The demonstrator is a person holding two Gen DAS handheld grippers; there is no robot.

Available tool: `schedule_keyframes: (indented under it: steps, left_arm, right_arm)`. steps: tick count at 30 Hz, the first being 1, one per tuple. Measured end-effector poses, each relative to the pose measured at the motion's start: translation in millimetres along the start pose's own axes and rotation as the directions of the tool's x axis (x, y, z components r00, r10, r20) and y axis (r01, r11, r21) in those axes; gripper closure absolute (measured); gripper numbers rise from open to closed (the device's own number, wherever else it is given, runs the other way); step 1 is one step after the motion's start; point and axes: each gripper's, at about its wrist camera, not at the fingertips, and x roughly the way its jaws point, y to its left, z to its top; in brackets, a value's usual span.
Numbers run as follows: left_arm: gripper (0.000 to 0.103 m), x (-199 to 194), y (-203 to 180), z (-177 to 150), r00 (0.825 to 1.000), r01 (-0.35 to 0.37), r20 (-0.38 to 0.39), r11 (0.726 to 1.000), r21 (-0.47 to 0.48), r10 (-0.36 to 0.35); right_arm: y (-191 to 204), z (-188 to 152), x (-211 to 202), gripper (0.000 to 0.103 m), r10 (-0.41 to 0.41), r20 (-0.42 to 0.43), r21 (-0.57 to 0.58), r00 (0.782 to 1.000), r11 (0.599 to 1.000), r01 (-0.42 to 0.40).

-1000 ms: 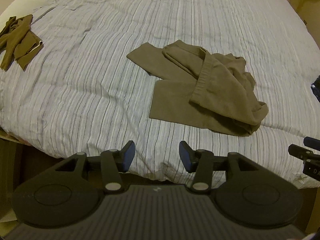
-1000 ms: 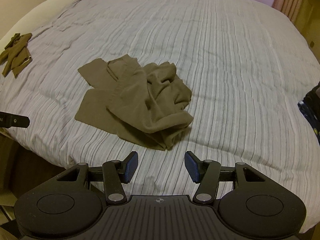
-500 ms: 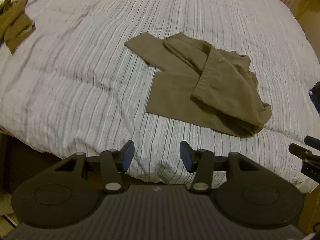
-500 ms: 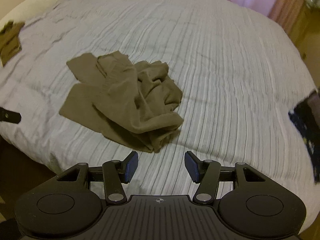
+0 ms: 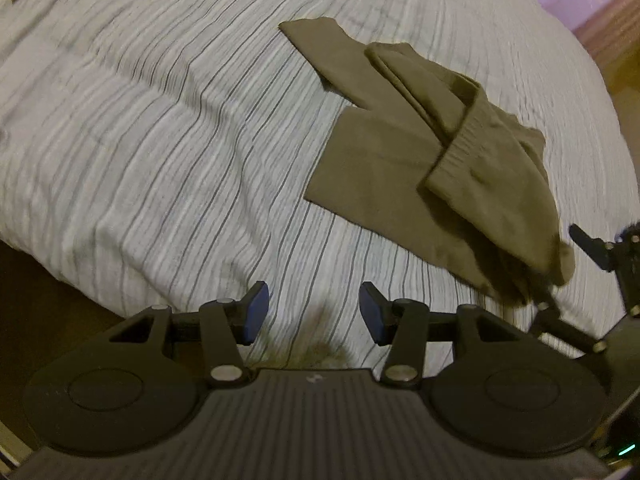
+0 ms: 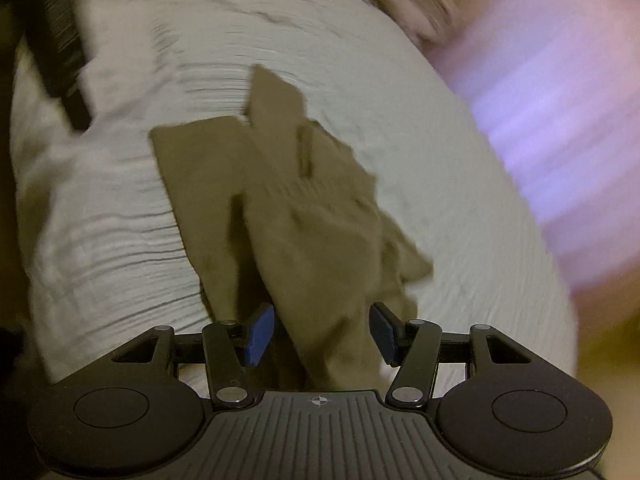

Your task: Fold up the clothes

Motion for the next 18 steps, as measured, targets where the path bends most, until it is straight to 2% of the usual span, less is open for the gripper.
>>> schedule_keyframes:
  steps: [4, 5, 6, 7, 8, 9, 10, 11, 12, 13, 14, 16, 17, 18]
  left_arm:
    - [0.057, 15.3, 5.8, 0.4, 1.0, 0.02, -0.001, 0.999, -0.048, -0.02]
    - [0.057, 18.7, 6.7, 0.4, 1.0, 0.024, -0.004, 0.998, -0.058, -0.025]
    - [0.057, 21.6, 7.6, 0.3, 1.0, 0.028, -0.007, 0.997, -0.066, -0.028]
    - [0.057, 24.5, 8.3, 0.8, 0.999, 0.034, -0.007, 0.996, -0.08, -0.034]
    - [0.057, 27.0, 9.1, 1.1, 0.999, 0.047, -0.006, 0.994, -0.097, -0.048]
    - [0.057, 29.9, 9.8, 2.2, 0.998, 0.065, -0.005, 0.991, -0.115, -0.066]
    - [0.057, 33.6, 9.9, 3.5, 0.996, 0.086, -0.003, 0.986, -0.145, -0.087]
    - [0.057, 38.1, 10.2, 5.0, 0.994, 0.111, -0.002, 0.977, -0.181, -0.113]
    - [0.055, 42.7, 10.0, 6.3, 0.991, 0.133, 0.001, 0.967, -0.216, -0.136]
    - [0.055, 48.5, 8.6, 8.3, 0.988, 0.154, 0.007, 0.956, -0.251, -0.157]
    - [0.055, 54.3, 7.2, 10.3, 0.984, 0.174, 0.014, 0.942, -0.286, -0.177]
    - [0.052, 66.4, 7.8, 13.9, 0.978, 0.205, 0.027, 0.914, -0.349, -0.209]
    - [0.051, 72.5, 8.2, 14.7, 0.975, 0.215, 0.032, 0.901, -0.377, -0.219]
    - [0.05, 78.6, 8.6, 15.5, 0.973, 0.224, 0.038, 0.887, -0.403, -0.228]
  right_arm:
    - [31.9, -3.8, 28.8, 0.048, -0.05, 0.069, -0.224, 0.996, 0.973, 0.064]
    - [34.0, -4.9, 35.7, 0.048, -0.054, 0.079, -0.25, 0.995, 0.966, 0.072]
    - [26.0, -5.3, 38.5, 0.049, -0.044, 0.086, -0.213, 0.995, 0.975, 0.061]
    - [14.1, -5.2, 39.2, 0.087, -0.028, 0.095, -0.148, 0.995, 0.988, 0.042]
    - [-4.5, -4.7, 38.2, 0.103, -0.01, 0.09, -0.036, 0.996, 0.999, 0.013]
    - [-32.3, -7.8, 35.8, 0.102, 0.016, 0.084, 0.14, 0.996, 0.99, -0.027]
    - [-63.2, -13.0, 33.0, 0.102, 0.044, 0.086, 0.333, 0.995, 0.94, -0.071]
    - [-92.7, -28.4, 31.1, 0.102, 0.052, 0.087, 0.513, 0.995, 0.854, -0.089]
    - [-121.3, -49.4, 29.8, 0.102, 0.047, 0.085, 0.673, 0.995, 0.734, -0.092]
    - [-149.9, -70.5, 28.4, 0.103, 0.043, 0.081, 0.806, 0.996, 0.584, -0.091]
    - [-178.6, -91.5, 27.1, 0.103, 0.04, 0.077, 0.907, 0.996, 0.411, -0.087]
    - [-214.6, -143.3, 25.8, 0.103, 0.03, 0.062, 0.993, 0.998, 0.103, -0.065]
    - [-226.3, -165.7, 25.9, 0.103, 0.034, 0.041, 0.999, 0.999, 0.001, -0.041]
    - [-233.5, -184.4, 26.0, 0.103, 0.041, 0.017, 0.998, 0.999, -0.063, -0.015]
